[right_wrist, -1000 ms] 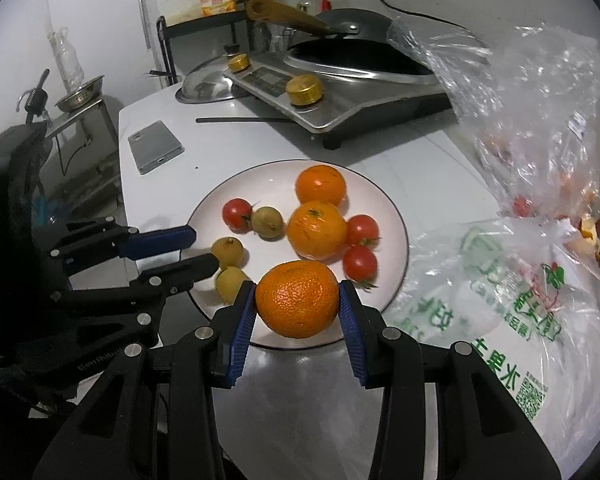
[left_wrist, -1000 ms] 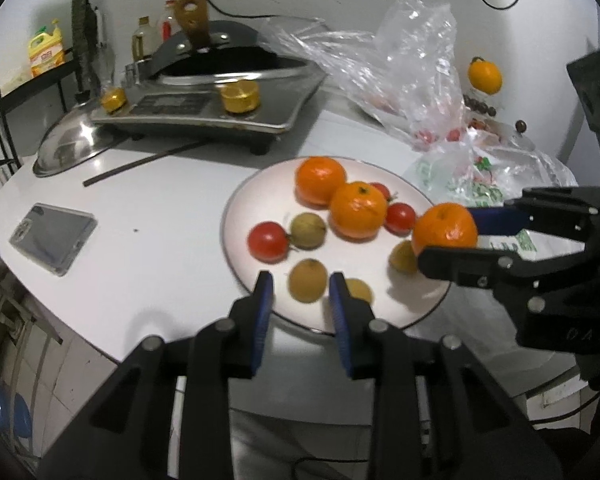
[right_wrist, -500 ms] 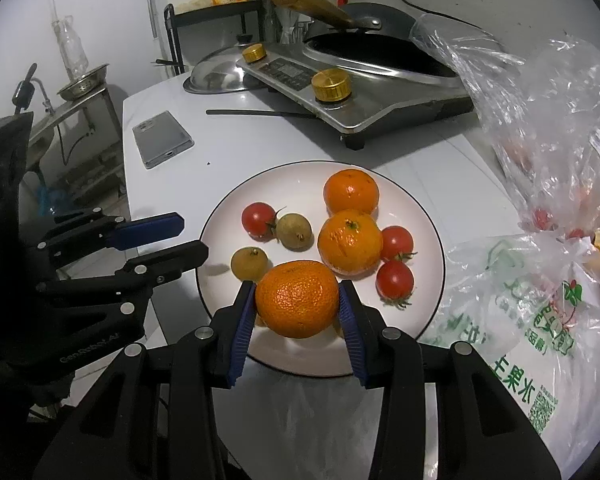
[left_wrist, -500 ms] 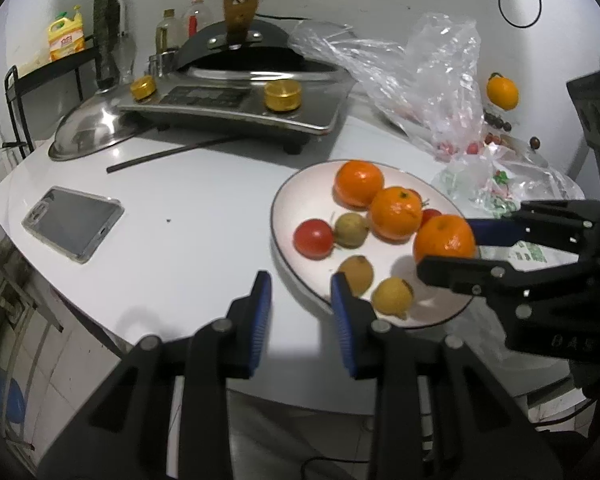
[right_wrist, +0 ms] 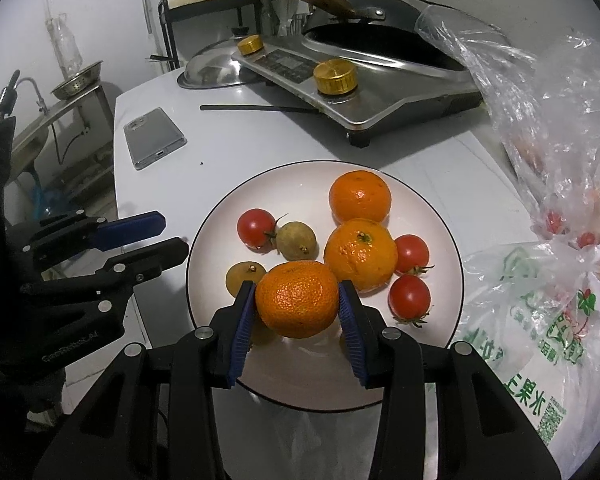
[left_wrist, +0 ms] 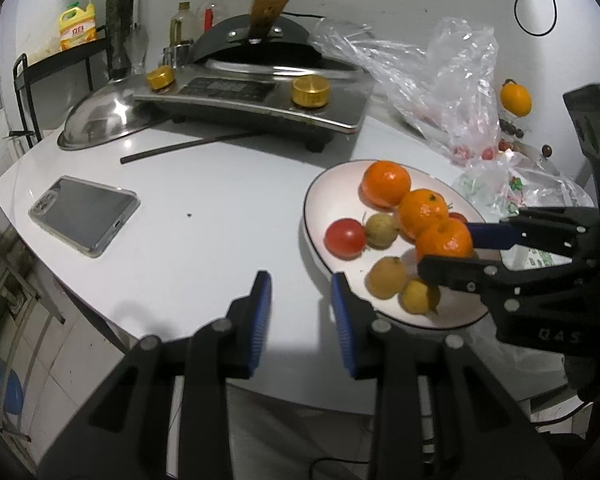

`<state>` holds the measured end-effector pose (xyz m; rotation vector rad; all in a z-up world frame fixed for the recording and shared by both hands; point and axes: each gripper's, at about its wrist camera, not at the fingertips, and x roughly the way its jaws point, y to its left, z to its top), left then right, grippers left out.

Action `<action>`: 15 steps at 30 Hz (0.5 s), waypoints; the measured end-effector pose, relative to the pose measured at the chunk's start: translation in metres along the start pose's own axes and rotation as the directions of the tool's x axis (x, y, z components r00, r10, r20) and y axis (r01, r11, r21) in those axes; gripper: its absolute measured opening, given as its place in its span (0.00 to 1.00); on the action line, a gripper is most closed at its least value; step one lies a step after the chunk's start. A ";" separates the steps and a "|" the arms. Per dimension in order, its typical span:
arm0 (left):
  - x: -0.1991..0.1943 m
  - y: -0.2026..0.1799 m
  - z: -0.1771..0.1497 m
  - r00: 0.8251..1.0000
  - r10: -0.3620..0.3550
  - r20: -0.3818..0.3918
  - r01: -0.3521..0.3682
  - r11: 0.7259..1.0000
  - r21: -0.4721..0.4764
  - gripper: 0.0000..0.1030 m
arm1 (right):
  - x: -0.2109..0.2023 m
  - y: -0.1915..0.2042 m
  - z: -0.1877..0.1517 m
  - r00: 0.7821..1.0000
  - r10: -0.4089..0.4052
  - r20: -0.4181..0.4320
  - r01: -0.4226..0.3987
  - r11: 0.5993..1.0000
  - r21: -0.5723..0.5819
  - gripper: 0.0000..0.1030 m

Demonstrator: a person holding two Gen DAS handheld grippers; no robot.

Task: Organize fruits
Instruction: 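Lower the mandarin and yellow fruit onto the plate and open both grippers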

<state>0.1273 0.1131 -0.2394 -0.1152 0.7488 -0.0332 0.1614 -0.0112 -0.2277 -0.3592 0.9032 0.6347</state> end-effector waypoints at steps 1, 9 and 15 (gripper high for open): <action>0.001 0.000 0.000 1.000 0.001 -0.002 -0.001 1.000 -0.001 0.31 | 0.001 0.000 0.000 1.000 0.001 -0.002 -0.001 1.000 0.002 0.42; 0.002 0.000 0.000 1.000 0.009 -0.003 -0.009 1.000 0.000 0.31 | 0.006 -0.002 0.002 1.000 0.004 -0.006 -0.004 1.000 0.021 0.42; 0.001 -0.002 0.000 1.000 0.014 -0.006 -0.014 1.000 0.009 0.32 | 0.005 -0.003 0.002 1.000 0.007 -0.008 -0.007 1.000 0.018 0.43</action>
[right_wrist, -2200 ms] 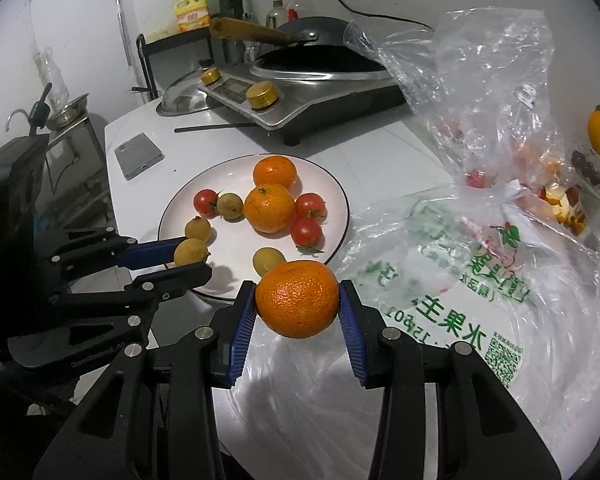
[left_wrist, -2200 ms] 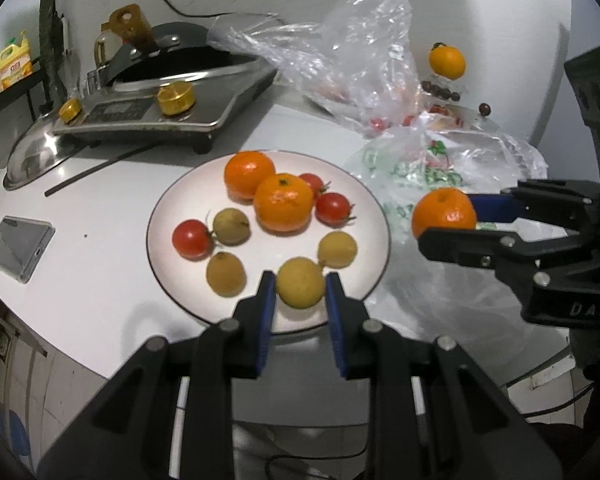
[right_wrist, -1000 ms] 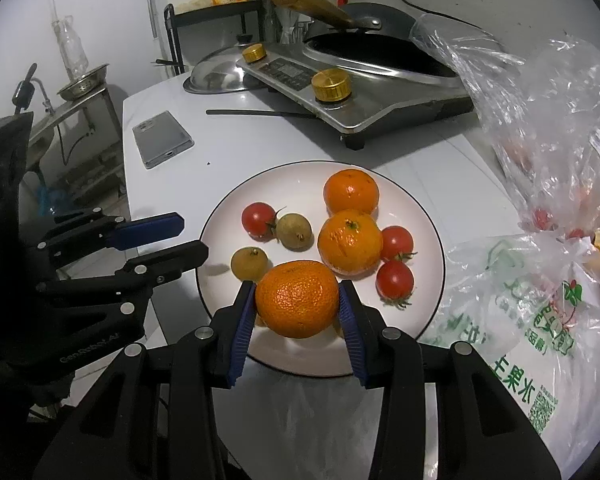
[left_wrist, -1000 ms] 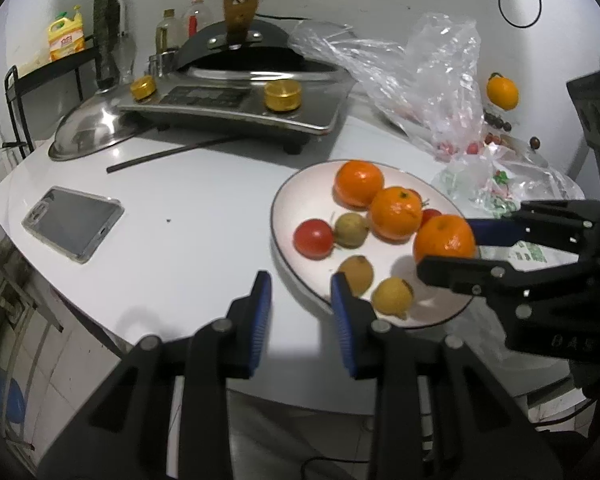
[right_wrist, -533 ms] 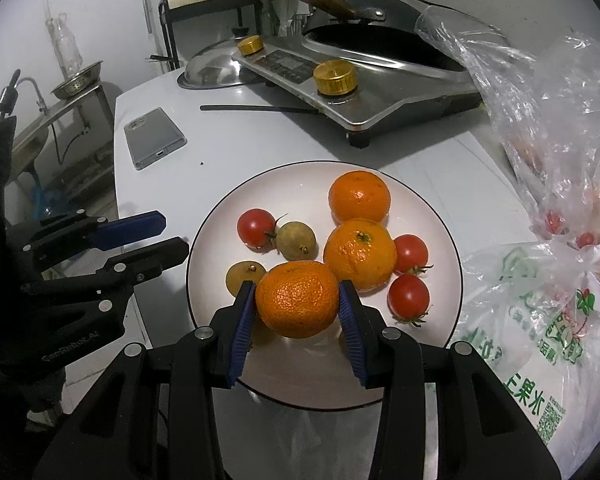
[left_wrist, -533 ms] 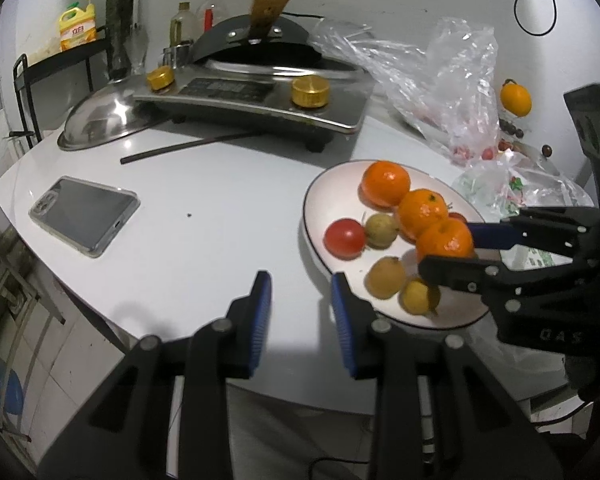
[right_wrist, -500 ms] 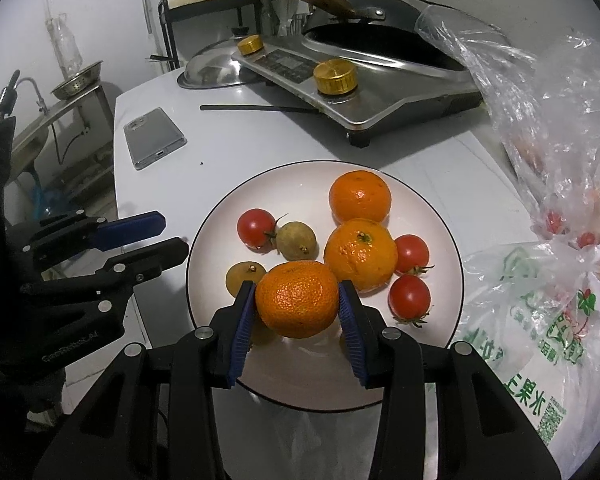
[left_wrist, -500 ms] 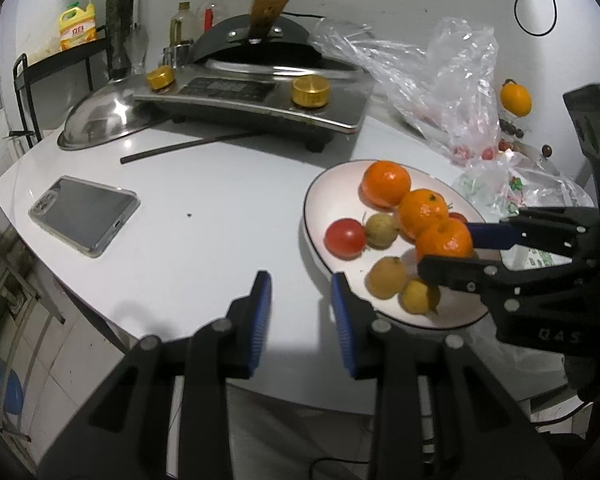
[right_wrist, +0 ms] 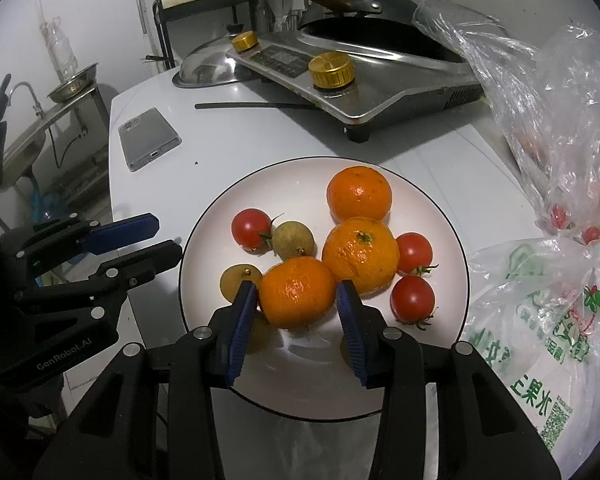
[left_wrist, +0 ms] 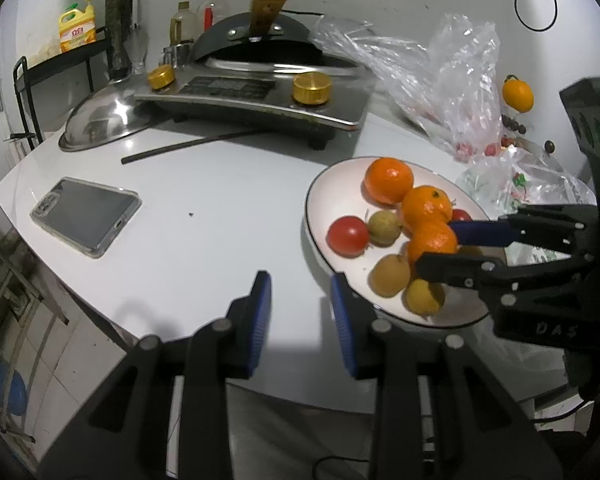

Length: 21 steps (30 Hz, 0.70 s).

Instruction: Organize fruits

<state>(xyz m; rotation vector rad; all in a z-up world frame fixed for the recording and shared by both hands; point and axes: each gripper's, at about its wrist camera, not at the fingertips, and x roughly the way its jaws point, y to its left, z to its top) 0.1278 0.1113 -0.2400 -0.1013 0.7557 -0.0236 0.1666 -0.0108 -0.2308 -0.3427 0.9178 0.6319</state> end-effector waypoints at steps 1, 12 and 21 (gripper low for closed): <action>0.000 -0.001 0.000 1.000 0.002 0.000 -0.002 1.000 0.001 0.32 | -0.001 0.000 0.000 1.000 0.000 0.004 0.000 1.000 -0.001 0.43; -0.013 -0.017 0.000 1.000 0.005 0.018 -0.006 1.000 0.025 0.33 | -0.020 -0.005 -0.008 0.999 -0.004 0.034 0.004 1.000 0.007 0.43; -0.029 -0.039 0.000 0.999 -0.013 0.036 0.011 0.999 0.048 0.51 | -0.044 -0.012 -0.019 0.997 -0.022 0.070 0.020 0.999 0.028 0.43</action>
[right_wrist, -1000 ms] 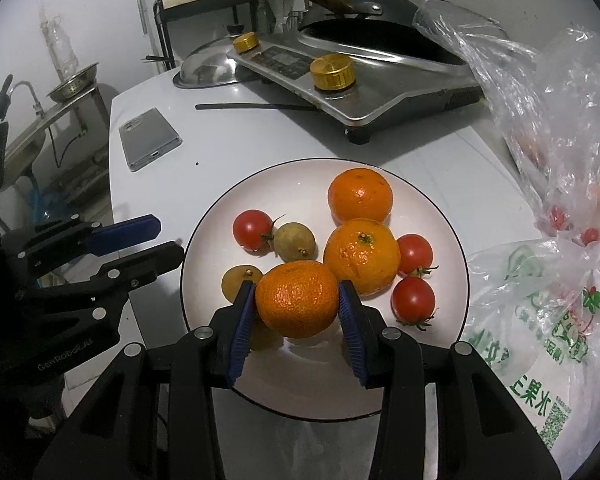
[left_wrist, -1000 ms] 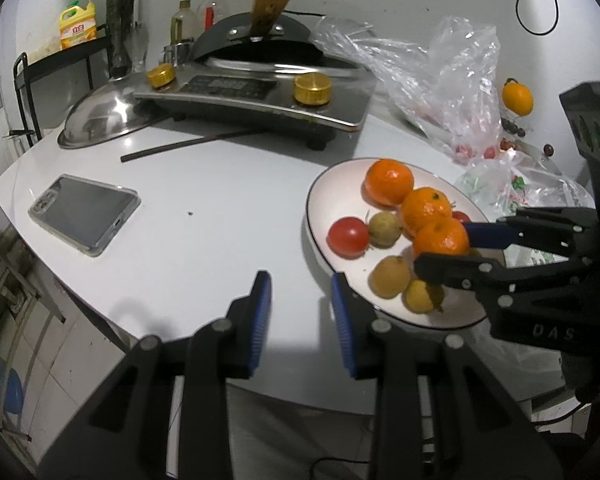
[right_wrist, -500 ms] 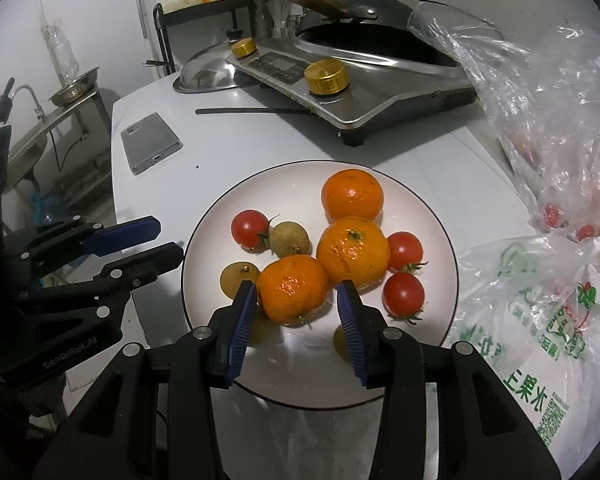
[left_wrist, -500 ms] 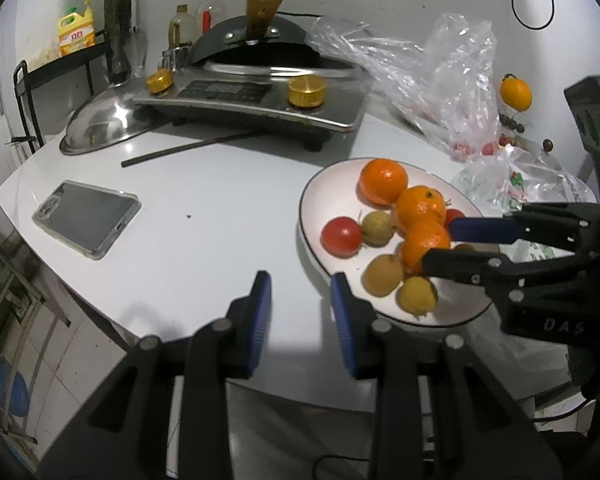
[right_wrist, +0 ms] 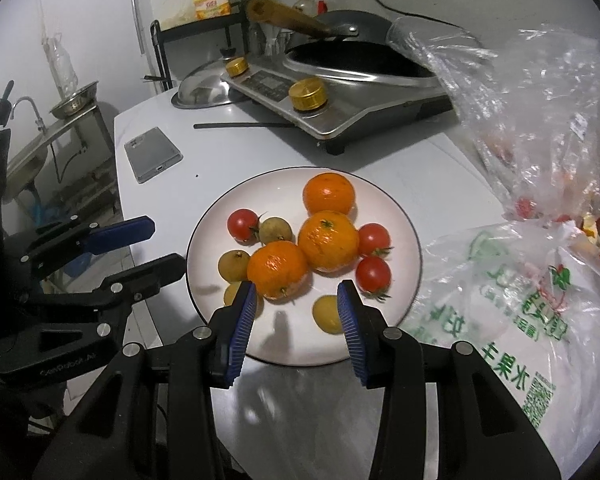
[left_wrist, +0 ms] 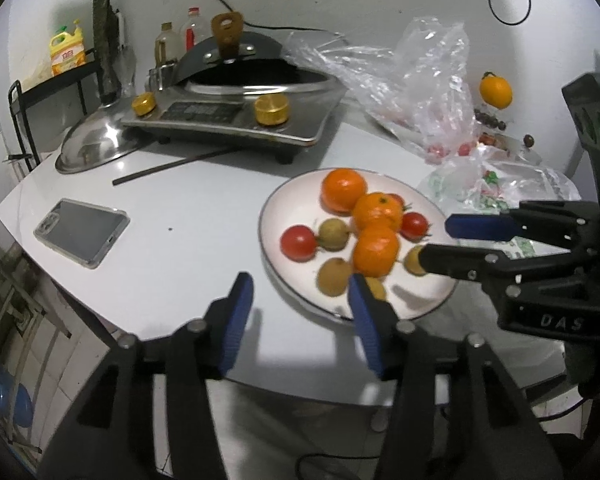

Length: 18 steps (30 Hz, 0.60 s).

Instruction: Organize fruits

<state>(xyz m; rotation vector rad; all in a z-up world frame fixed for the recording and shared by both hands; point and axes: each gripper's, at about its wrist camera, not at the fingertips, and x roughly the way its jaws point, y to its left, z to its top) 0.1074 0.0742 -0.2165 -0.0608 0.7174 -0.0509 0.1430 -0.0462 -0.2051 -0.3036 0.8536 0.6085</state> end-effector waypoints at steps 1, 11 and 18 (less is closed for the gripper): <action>-0.001 -0.003 0.000 1.000 0.000 0.001 0.000 1.000 0.003 0.51 | -0.003 -0.002 -0.002 1.000 -0.003 0.004 0.003 1.000 0.004 0.43; -0.018 -0.039 0.003 1.000 -0.009 0.020 0.008 0.998 0.059 0.52 | -0.041 -0.019 -0.023 0.998 -0.033 0.045 0.031 0.998 0.048 0.43; -0.039 -0.064 0.006 0.999 -0.019 0.049 0.015 0.996 0.092 0.59 | -0.071 -0.032 -0.037 0.995 -0.055 0.081 0.049 0.996 0.076 0.43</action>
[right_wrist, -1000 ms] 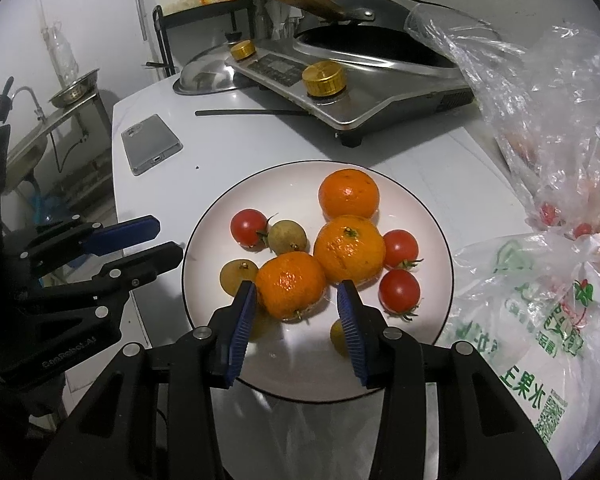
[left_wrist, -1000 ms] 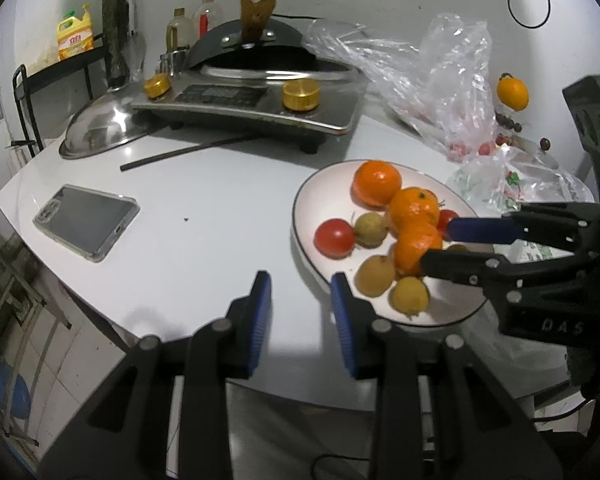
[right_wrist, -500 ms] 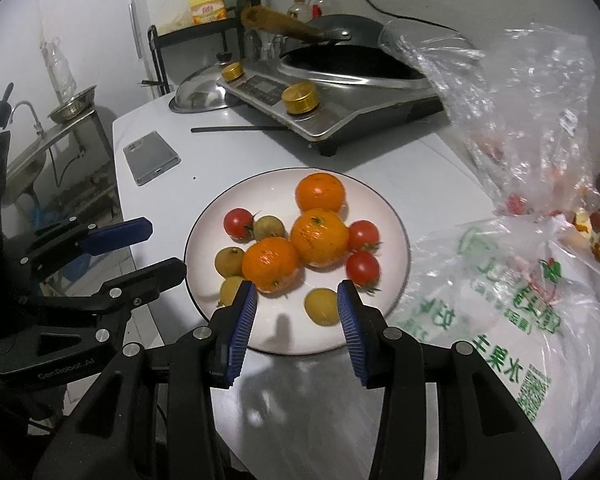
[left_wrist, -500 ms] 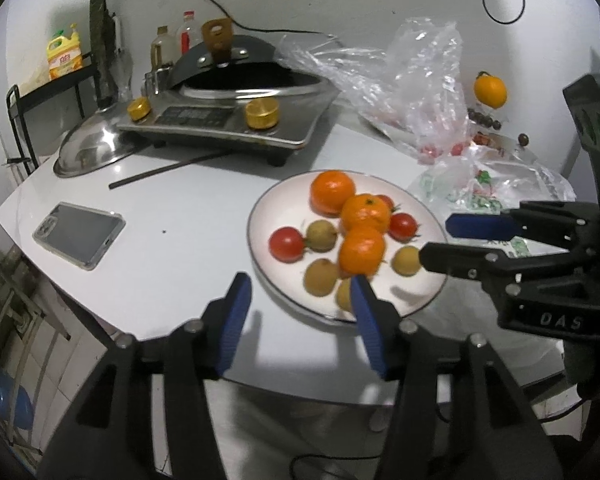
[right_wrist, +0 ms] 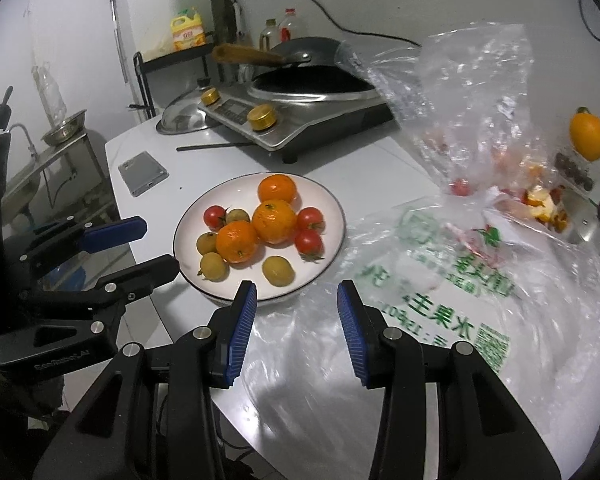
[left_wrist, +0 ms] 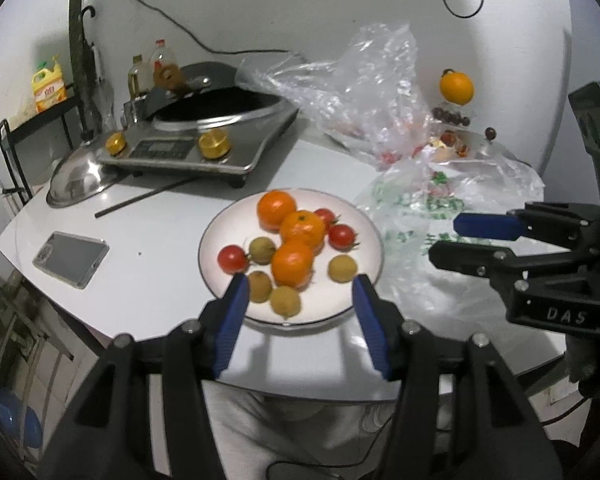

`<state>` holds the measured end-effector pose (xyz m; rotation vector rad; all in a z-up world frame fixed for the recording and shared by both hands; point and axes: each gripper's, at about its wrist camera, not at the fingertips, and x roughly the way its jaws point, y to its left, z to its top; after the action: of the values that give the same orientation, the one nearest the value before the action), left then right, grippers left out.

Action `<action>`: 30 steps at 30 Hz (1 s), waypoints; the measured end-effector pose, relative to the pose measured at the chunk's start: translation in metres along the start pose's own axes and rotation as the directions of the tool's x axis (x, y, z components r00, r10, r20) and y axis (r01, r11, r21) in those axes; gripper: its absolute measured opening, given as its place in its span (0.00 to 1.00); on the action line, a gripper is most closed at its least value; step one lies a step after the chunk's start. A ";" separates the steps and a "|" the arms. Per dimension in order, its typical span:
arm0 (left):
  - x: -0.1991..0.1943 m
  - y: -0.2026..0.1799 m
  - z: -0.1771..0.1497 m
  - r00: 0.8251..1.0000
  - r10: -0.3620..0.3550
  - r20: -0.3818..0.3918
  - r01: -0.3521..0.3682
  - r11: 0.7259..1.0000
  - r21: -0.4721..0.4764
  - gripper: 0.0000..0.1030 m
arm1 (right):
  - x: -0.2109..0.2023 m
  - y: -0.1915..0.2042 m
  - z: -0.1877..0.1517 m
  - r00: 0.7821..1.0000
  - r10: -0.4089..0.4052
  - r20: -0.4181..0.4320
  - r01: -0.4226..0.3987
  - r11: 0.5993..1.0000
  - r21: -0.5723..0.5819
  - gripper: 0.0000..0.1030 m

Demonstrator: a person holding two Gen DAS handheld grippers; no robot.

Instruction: Organize fruits

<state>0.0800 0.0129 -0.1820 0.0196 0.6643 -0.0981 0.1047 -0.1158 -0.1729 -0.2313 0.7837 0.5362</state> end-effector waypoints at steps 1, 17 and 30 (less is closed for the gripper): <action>-0.004 -0.004 0.001 1.000 0.001 0.009 -0.001 1.000 0.005 0.62 | -0.004 -0.002 -0.001 1.000 -0.002 0.008 0.002 1.000 0.004 0.43; -0.073 -0.061 0.022 0.989 -0.020 0.145 0.013 0.999 0.049 0.88 | -0.107 -0.020 -0.009 0.976 -0.057 0.209 0.052 0.998 0.028 0.53; -0.145 -0.078 0.057 0.957 0.025 0.289 -0.033 0.999 0.022 0.90 | -0.185 -0.019 -0.004 0.928 -0.079 0.364 0.087 0.996 -0.005 0.61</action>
<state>-0.0061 -0.0554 -0.0468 0.0398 0.3702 -0.0794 0.0047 -0.2024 -0.0426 -0.1761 0.4053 0.4891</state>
